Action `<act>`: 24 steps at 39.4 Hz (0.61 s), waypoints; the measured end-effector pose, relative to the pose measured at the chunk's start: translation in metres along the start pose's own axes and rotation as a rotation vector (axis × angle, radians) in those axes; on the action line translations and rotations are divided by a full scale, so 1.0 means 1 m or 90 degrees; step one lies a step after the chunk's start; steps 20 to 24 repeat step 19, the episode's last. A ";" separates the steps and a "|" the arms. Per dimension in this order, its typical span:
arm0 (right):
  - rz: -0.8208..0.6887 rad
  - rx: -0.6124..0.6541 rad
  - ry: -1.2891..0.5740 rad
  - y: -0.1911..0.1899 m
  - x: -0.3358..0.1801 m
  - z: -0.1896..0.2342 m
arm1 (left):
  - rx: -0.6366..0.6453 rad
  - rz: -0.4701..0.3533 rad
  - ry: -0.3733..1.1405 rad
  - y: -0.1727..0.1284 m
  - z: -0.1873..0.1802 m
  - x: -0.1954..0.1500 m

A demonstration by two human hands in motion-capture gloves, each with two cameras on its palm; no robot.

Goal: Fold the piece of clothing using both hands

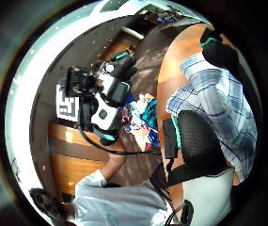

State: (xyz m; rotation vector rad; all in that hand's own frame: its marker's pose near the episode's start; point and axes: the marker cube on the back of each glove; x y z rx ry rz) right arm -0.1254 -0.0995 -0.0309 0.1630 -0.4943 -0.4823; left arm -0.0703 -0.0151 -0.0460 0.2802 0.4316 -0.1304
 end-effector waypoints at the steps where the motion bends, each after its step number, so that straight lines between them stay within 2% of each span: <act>1: 0.010 0.007 0.008 0.006 0.007 -0.011 | -0.001 0.008 -0.009 0.001 -0.002 0.004; 6: 0.138 0.047 0.199 0.040 0.047 -0.073 | -0.009 0.048 -0.055 0.003 -0.006 0.032; 10: 0.210 0.100 0.310 0.059 0.063 -0.099 | -0.011 0.076 -0.078 0.000 -0.003 0.052; 15: 0.220 0.148 0.323 0.061 0.063 -0.104 | -0.022 0.099 -0.089 0.000 0.002 0.068; 24: 0.216 0.130 0.327 0.059 0.059 -0.098 | -0.035 0.100 -0.094 0.001 0.007 0.069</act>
